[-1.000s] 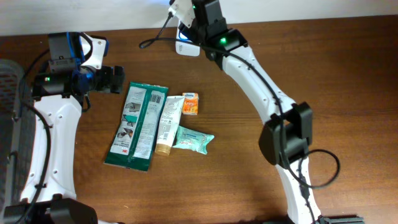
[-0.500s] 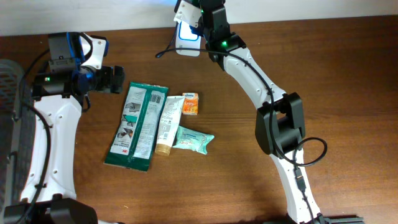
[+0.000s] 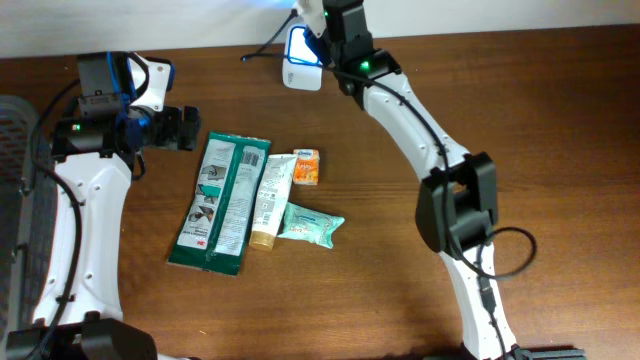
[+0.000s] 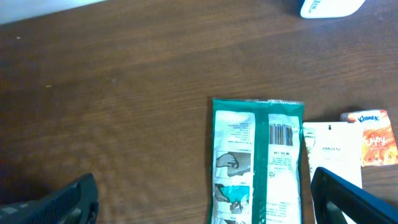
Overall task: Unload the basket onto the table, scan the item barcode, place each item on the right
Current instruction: 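Hold the jar's label up to the white scanner with right gripper, then carry the jar right and set it down at the table's right side, then grasp the orange Kleenex pack with right gripper, then present the Kleenex pack to the scanner with right gripper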
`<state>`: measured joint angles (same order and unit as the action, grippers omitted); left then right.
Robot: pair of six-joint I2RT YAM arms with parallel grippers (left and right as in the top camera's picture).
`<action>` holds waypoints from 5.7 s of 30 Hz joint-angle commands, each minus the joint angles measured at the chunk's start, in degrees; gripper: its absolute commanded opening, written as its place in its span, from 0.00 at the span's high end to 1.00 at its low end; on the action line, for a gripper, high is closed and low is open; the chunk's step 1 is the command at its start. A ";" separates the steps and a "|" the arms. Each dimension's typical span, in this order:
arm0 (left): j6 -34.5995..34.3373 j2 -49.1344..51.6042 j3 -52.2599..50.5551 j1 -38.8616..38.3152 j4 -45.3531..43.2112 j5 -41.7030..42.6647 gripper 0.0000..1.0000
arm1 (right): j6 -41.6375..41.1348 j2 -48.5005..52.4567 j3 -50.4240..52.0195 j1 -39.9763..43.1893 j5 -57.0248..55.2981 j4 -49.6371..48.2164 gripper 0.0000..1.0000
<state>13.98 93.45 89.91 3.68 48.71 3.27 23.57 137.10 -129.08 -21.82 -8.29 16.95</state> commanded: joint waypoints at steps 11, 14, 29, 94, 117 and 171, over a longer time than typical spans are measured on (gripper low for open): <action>0.90 -0.20 0.24 0.13 -0.02 1.03 0.01 | -22.58 -17.81 0.61 15.41 16.79 59.78 0.62; 0.90 -0.20 0.24 0.13 -0.02 1.03 0.01 | -22.60 -16.68 7.98 20.94 15.17 59.84 0.62; 0.92 -0.20 0.24 0.13 0.00 1.03 0.01 | -26.05 -15.41 27.12 37.11 15.61 43.87 0.62; 0.90 -0.20 0.24 0.13 -0.02 1.03 0.01 | 2.43 -12.68 22.03 6.27 42.10 47.43 0.96; 0.90 -0.20 0.24 0.13 -0.02 1.03 0.01 | 4.68 -10.73 24.85 1.36 3.61 38.69 0.74; 0.92 -0.20 0.24 0.13 -0.02 1.03 0.01 | -36.09 -2.34 24.26 1.92 11.93 10.49 0.96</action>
<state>14.00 93.45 89.91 3.68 48.77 3.27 -12.08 134.61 -103.94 -20.75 5.28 25.89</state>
